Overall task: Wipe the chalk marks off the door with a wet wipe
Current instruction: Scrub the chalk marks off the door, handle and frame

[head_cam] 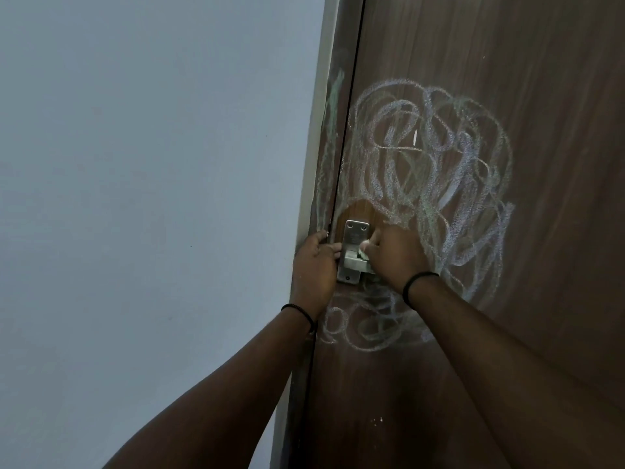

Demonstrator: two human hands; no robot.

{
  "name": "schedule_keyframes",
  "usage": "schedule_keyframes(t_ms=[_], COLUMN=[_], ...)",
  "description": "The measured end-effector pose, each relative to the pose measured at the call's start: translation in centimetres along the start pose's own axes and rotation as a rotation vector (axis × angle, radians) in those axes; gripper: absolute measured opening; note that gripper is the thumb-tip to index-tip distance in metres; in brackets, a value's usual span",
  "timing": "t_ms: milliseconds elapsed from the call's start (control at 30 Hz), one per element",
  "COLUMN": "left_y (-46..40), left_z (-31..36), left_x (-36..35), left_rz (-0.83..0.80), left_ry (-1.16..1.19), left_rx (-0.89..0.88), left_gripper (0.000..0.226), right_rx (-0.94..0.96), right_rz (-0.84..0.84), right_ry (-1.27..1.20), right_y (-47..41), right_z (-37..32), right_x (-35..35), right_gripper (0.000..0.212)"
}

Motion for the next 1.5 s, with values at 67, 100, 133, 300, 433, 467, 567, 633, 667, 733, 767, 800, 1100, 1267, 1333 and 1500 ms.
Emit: schedule_keyframes(t_ms=[67,100,133,300,433,467,567,633,667,733,767,800,1100,1267,1333,1500], left_y=[0.1,0.1,0.2,0.3,0.4,0.5,0.8,0.9,1.0,1.0,0.9,0.9,1.1,1.4,1.5,1.8], left_z=[0.1,0.1,0.1,0.3,0.5,0.6,0.8,0.6,0.5,0.5,0.5,0.5,0.8,1.4,1.4,1.2], left_x=[-0.1,-0.1,-0.2,-0.2,-0.3,-0.3,-0.4,-0.4,-0.4,-0.4,-0.3,-0.3,-0.3,-0.2,-0.2,-0.2], left_rz=[0.001,-0.002,-0.007,-0.011,-0.022,-0.030,-0.056,-0.062,-0.059,-0.061,-0.059,-0.056,-0.081,-0.093,-0.107,-0.119], left_ry=[-0.024,-0.034,-0.043,-0.076,-0.076,-0.072,-0.027,0.026,0.038,0.030,0.024,0.017,-0.005,-0.057,-0.067,-0.063], left_rx=[-0.001,-0.001,-0.001,0.012,0.020,0.016,0.033,0.074,0.083,0.086,0.089,0.090,0.110,0.089,0.079,0.071], left_gripper=[0.045,0.045,0.046,0.044,0.038,0.036,0.032,0.035,0.037,0.041,0.043,0.044,0.044,0.032,0.028,0.025], right_rx=[-0.019,-0.033,-0.049,0.074,0.513,0.593,0.693,0.635,0.589,0.446,0.366,0.287,0.087,0.599,0.673,0.236], right_rz=[-0.067,-0.036,0.028,0.387,0.278,0.200,0.059,0.037,0.087,0.259,0.309,0.310,0.327,0.269,0.233,0.404], right_ry=[0.037,0.007,-0.042,-0.266,-0.044,0.030,0.109,0.029,-0.023,-0.091,-0.076,-0.033,-0.146,-0.024,-0.006,-0.102], right_y=[-0.4,-0.5,-0.5,0.0,-0.3,-0.3,-0.6,-0.8,-0.8,-0.7,-0.4,-0.2,0.1,0.1,-0.1,0.5], right_z=[0.1,0.1,0.0,-1.4,-5.4,-6.1,-6.8,-6.2,-5.5,-3.2,-2.1,-1.3,-1.3,-5.4,-5.9,-2.8], right_x=[-0.2,0.0,0.4,2.7,1.9,1.2,0.2,0.4,1.0,2.5,2.8,2.8,2.2,1.6,1.6,3.1], right_gripper=[0.015,0.013,0.012,0.012,0.024,0.025,0.038,0.047,0.042,0.020,0.008,0.006,0.017,0.018,0.021,0.015])
Point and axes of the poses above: each hand's wrist, its own y-axis away from the middle knuckle, its own x-axis out of the back of the hand, z = x × y, the point moved 7 cm from there along -y, towards the middle knuckle, and after that the axes turned 8 degrees about z, right-handed, at the moved point
